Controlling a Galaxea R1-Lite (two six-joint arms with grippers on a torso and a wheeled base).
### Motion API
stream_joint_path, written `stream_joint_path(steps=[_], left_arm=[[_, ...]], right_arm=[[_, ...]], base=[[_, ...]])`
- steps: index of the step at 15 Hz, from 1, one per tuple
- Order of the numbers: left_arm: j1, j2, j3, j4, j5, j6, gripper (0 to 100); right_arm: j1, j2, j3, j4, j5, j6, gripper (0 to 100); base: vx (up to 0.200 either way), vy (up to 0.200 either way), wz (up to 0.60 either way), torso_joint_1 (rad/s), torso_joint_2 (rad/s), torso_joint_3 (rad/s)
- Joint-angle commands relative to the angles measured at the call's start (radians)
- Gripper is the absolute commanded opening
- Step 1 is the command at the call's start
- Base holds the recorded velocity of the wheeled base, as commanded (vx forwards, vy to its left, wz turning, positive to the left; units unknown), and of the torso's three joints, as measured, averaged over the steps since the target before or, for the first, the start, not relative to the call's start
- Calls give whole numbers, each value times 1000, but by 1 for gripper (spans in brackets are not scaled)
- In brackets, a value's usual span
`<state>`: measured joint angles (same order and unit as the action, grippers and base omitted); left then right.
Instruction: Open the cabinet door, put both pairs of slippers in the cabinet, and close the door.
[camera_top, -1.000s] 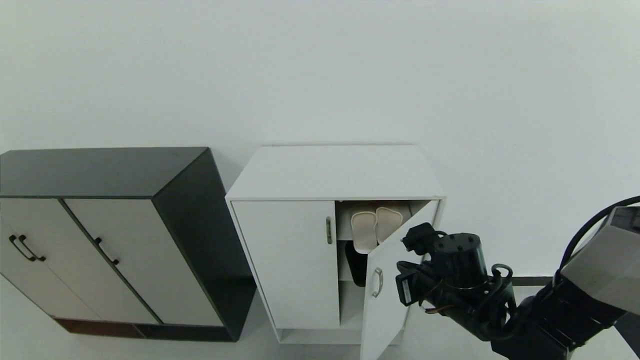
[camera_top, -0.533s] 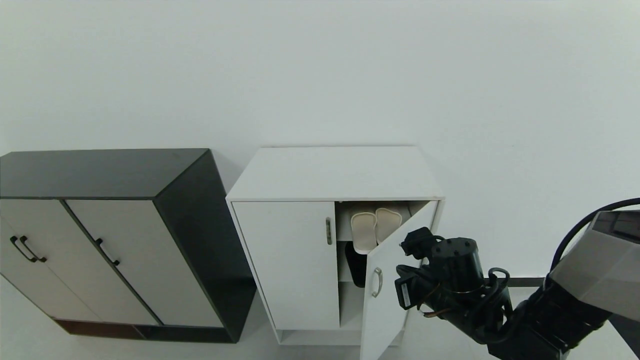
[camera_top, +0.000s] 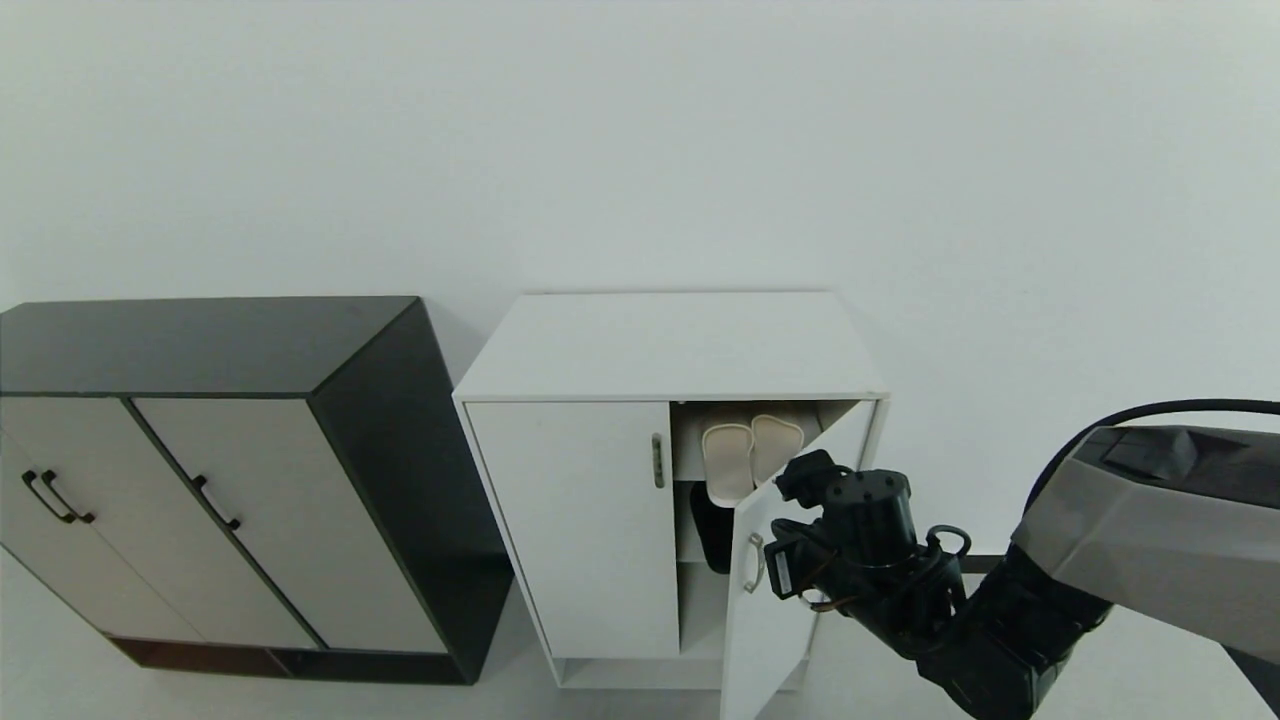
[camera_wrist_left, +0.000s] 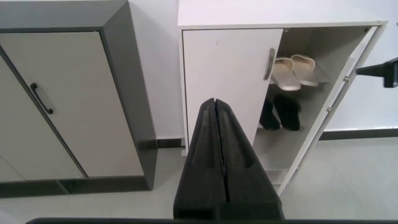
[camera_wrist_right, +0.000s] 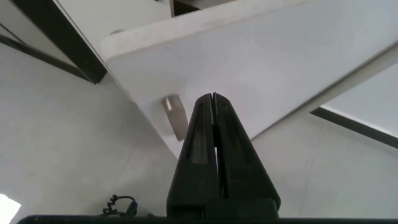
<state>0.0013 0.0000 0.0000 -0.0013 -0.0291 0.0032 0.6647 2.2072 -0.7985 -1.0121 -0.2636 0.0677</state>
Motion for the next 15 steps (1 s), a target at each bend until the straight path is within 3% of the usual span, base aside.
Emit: stream_joint_path(steps=[1, 15], left_arm=[[0, 0, 0, 0, 0, 0, 0], [0, 2, 0, 0, 2, -3, 0]], right_arm=[[-5, 68, -61, 1, 0, -2, 0], [-74, 230, -307, 18, 6, -3, 0]], base=[[0, 0, 0, 0, 0, 0], [0, 0, 0, 0, 0, 0]])
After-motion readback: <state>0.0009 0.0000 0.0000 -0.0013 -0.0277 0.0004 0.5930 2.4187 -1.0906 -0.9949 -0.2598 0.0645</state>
